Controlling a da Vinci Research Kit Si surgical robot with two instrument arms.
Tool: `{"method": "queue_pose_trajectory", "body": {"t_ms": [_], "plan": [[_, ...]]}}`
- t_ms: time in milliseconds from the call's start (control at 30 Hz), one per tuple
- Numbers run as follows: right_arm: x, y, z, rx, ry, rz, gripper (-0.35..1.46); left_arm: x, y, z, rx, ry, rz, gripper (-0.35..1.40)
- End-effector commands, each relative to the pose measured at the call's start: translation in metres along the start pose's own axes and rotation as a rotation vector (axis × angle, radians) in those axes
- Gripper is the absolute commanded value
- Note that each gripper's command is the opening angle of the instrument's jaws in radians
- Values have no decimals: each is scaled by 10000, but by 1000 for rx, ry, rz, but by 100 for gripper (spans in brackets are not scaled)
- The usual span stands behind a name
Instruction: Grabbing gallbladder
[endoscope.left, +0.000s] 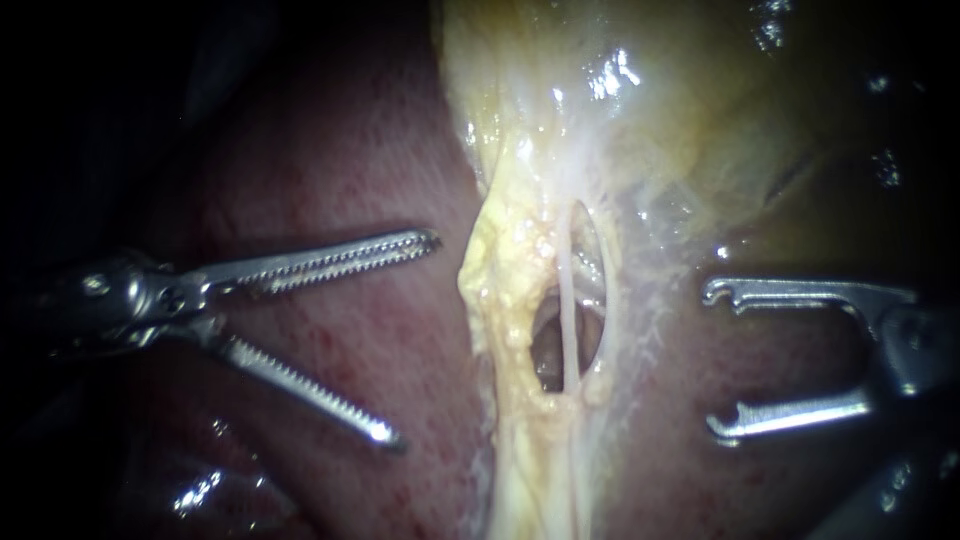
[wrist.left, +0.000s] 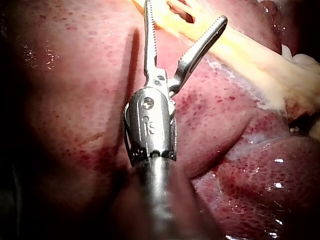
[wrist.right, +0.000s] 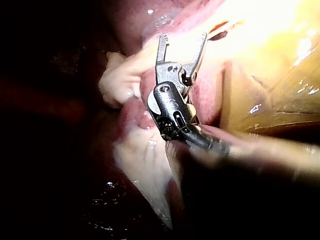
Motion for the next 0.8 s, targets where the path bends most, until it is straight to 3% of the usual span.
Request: {"method": "queue_pose_trajectory", "body": {"t_ms": [33, 167, 300, 367, 567, 800], "plan": [[0, 0, 0, 0, 0, 0, 60, -1, 1, 0, 0, 0, -12, 113], [0, 0, 0, 0, 0, 0, 60, -11, 4, -2, -28, 0, -59, 113], [0, 0, 0, 0, 0, 0, 60, -21, 9, -4, -60, 19, -110, 103], [0, 0, 0, 0, 0, 0, 60, -26, 12, -3, -81, 49, -140, 91], [0, 0, 0, 0, 0, 0, 60, -23, 14, 6, -136, 141, -231, 83], [-1, 0, 0, 0, 0, -1, 60, -17, 15, 20, -201, 192, -331, 68]]}}
